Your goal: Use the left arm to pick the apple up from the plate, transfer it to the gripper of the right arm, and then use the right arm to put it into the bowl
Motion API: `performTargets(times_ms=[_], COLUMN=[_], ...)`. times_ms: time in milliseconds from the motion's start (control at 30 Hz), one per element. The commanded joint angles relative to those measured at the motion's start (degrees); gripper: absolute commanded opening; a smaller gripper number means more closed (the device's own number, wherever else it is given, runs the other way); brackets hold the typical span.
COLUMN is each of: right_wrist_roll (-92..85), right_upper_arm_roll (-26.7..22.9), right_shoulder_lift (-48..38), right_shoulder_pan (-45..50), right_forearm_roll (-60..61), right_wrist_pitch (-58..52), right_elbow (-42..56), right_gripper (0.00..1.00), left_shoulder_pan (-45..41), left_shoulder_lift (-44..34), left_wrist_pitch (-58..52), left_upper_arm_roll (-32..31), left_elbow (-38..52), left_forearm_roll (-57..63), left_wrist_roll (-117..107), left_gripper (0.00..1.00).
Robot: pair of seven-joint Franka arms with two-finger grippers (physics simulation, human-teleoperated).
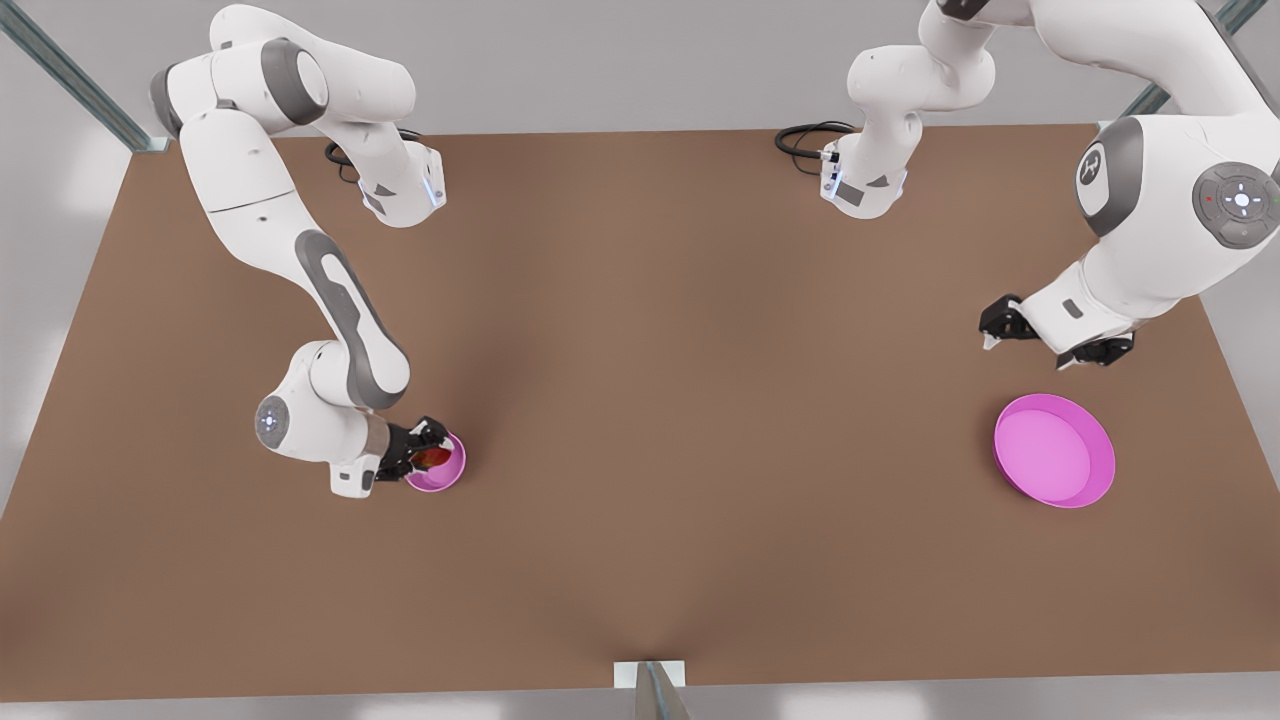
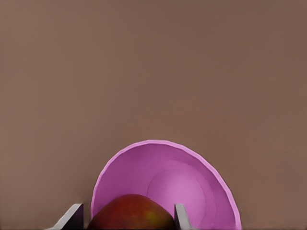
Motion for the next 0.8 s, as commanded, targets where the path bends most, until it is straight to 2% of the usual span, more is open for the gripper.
performTargets(times_ms=[0, 67, 100, 233, 300, 333, 367, 400, 433, 467, 567, 600, 633, 667, 767], right_wrist_roll=[0.6, 0.6, 0.7, 6.2, 20.9, 26.0, 28.4, 30.8, 32.0, 36.0, 40.1, 40.5, 40.6, 40.5, 40.7], right_upper_arm_roll=[0.0, -0.1, -0.1, -0.7, -0.7, -0.7, -0.8, -0.6, 0.1, 0.2, -1.3, -6.6, -14.6, -15.8, -14.1], right_shoulder_lift=[0.0, 0.0, -0.1, -4.0, -10.5, -10.6, -10.8, -10.9, -10.9, -12.9, -17.1, -21.4, -23.2, -23.0, -24.6], right_shoulder_pan=[-0.2, -0.3, -0.4, -0.4, -0.7, -0.9, -0.9, -0.5, -0.1, -0.2, -1.4, 1.8, 8.1, 8.8, 6.1], right_forearm_roll=[0.0, 0.0, 0.0, -0.3, -10.8, -15.1, -15.6, -21.6, -25.5, -25.5, -25.6, -25.6, -25.3, -24.7, -24.6], right_wrist_pitch=[-0.2, -0.2, -0.3, -3.1, -8.7, -20.5, -26.8, -36.0, -43.8, -46.3, -49.1, -49.3, -49.0, -49.0, -46.6], right_elbow=[0.0, 0.0, 0.2, 2.1, 4.8, 14.7, 21.0, 30.8, 37.6, 39.3, 36.3, 31.8, 29.3, 29.2, 24.8], right_gripper=[0.80, 0.96, 0.99, 0.98, 0.99, 1.00, 1.00, 1.00, 1.00, 1.00, 1.00, 1.00, 1.00, 1.00, 1.00], left_shoulder_pan=[0.0, 0.0, 0.0, 0.0, 0.0, 0.0, 0.0, 0.0, 0.0, 0.0, -0.1, -0.1, -0.3, -0.3, -0.3], left_shoulder_lift=[-0.1, -0.1, -0.1, -0.1, -0.1, 0.0, 0.0, 0.0, 0.1, 0.8, 1.3, 1.3, 1.3, 1.3, 1.3], left_wrist_pitch=[-0.2, -0.2, -0.2, -0.2, -0.1, 0.5, 0.7, 0.9, 1.9, 3.7, 4.7, 4.7, 4.7, 4.7, 4.7], left_upper_arm_roll=[0.0, 0.0, 0.0, 0.0, 0.0, 0.0, 0.0, 0.0, 0.0, 0.0, -0.1, -0.1, -0.1, -0.2, -0.2], left_elbow=[0.0, 0.0, 0.0, 0.0, 0.0, 0.0, 0.0, 0.1, 0.1, 0.1, 0.8, 0.8, 0.8, 0.8, 0.8], left_forearm_roll=[0.0, -0.1, -0.1, -0.1, -0.1, -0.1, -0.1, -0.1, -0.1, -0.1, -0.1, 0.0, 0.0, 0.0, 0.0], left_wrist_roll=[-17.3, -17.3, -17.3, -17.3, -17.3, -17.3, -17.3, -17.3, -17.3, -17.3, -17.3, -17.2, -17.1, -17.1, -17.1], left_gripper=[1.00, 1.00, 1.00, 1.00, 1.00, 1.00, 1.00, 1.00, 1.00, 1.00, 1.00, 1.00, 1.00, 1.00, 1.00])
